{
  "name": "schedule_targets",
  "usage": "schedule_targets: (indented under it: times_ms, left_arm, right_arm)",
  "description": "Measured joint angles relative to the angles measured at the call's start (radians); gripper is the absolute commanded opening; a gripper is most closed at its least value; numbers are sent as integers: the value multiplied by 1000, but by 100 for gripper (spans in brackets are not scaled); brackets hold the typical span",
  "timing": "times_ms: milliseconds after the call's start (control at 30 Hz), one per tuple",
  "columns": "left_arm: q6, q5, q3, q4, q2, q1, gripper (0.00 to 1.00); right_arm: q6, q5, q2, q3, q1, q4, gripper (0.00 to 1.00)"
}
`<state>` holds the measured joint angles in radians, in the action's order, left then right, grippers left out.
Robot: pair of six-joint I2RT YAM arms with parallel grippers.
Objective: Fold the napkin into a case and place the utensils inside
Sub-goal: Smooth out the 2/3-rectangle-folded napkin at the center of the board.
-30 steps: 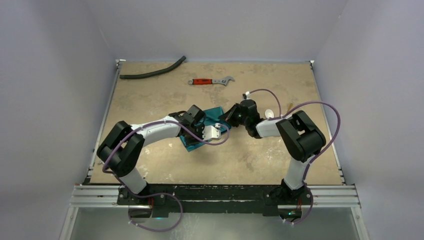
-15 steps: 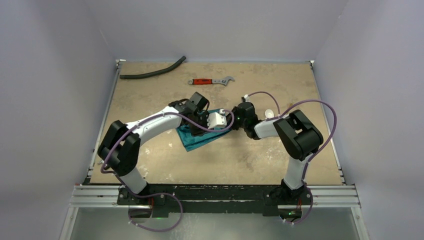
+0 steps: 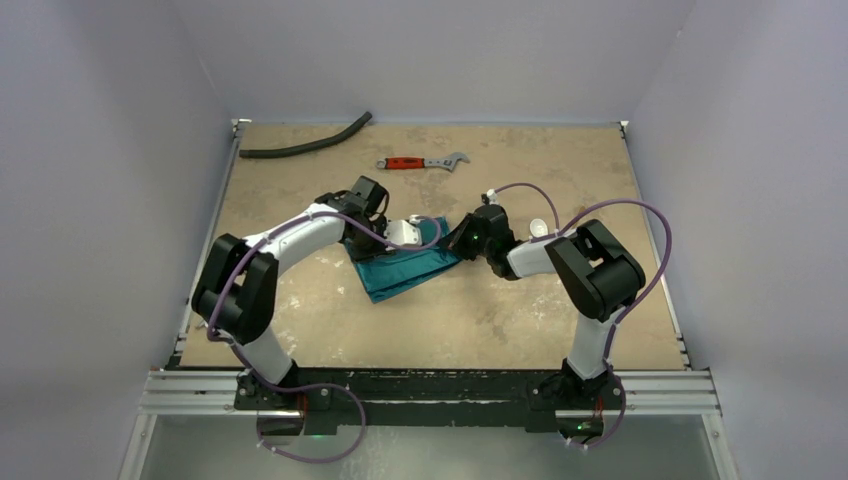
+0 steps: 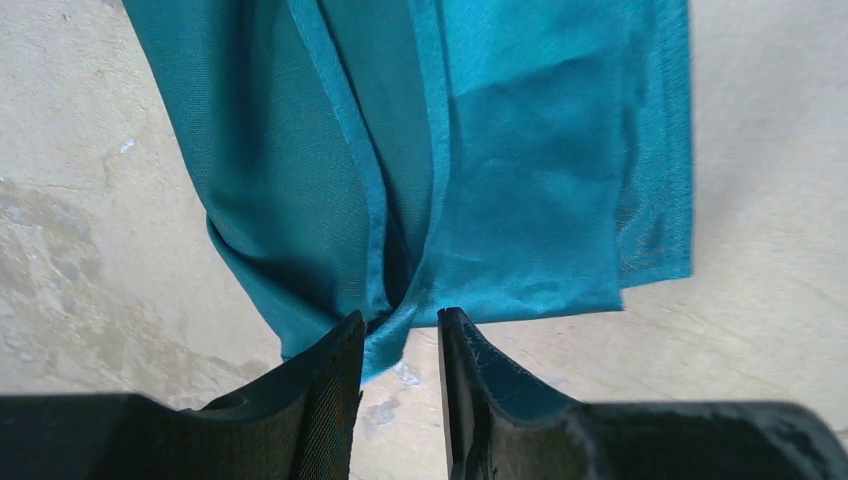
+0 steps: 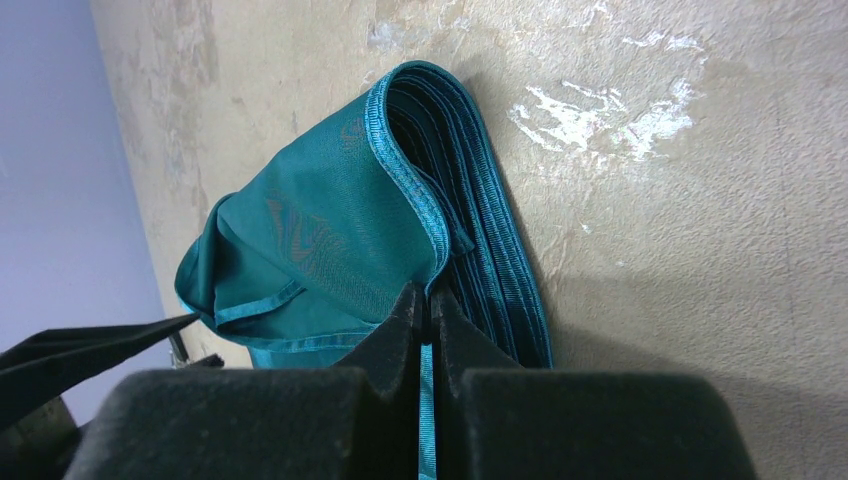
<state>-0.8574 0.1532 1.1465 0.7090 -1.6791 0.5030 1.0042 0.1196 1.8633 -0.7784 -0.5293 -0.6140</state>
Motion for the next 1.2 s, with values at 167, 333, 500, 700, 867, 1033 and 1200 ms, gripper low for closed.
schedule_targets:
  times_ms: [167, 333, 500, 700, 867, 1033, 1200]
  left_arm:
    - [-46, -31, -8, -35, -38, -13, 31]
    - [-66, -27, -8, -58, -77, -14, 31]
    - [-92, -17, -8, -44, -100, -14, 13]
    - [-116, -19, -7, -37, -112, -17, 5]
    - [-111, -20, -6, -33, -102, -18, 17]
    - [-103, -20, -4, -26, -76, -18, 32]
    - [-102, -29, -4, -34, -76, -18, 36]
  right_arm:
    - [0, -2, 0, 2, 0, -2, 0]
    - [1, -3, -1, 12, 0, -16, 0]
    - [2, -3, -4, 20, 0, -22, 0]
    - [6, -3, -4, 25, 0, -29, 0]
    - [9, -3, -4, 33, 0, -43, 0]
    - [9, -3, -4, 35, 0, -47, 0]
    - [9, -6, -4, 42, 0, -58, 0]
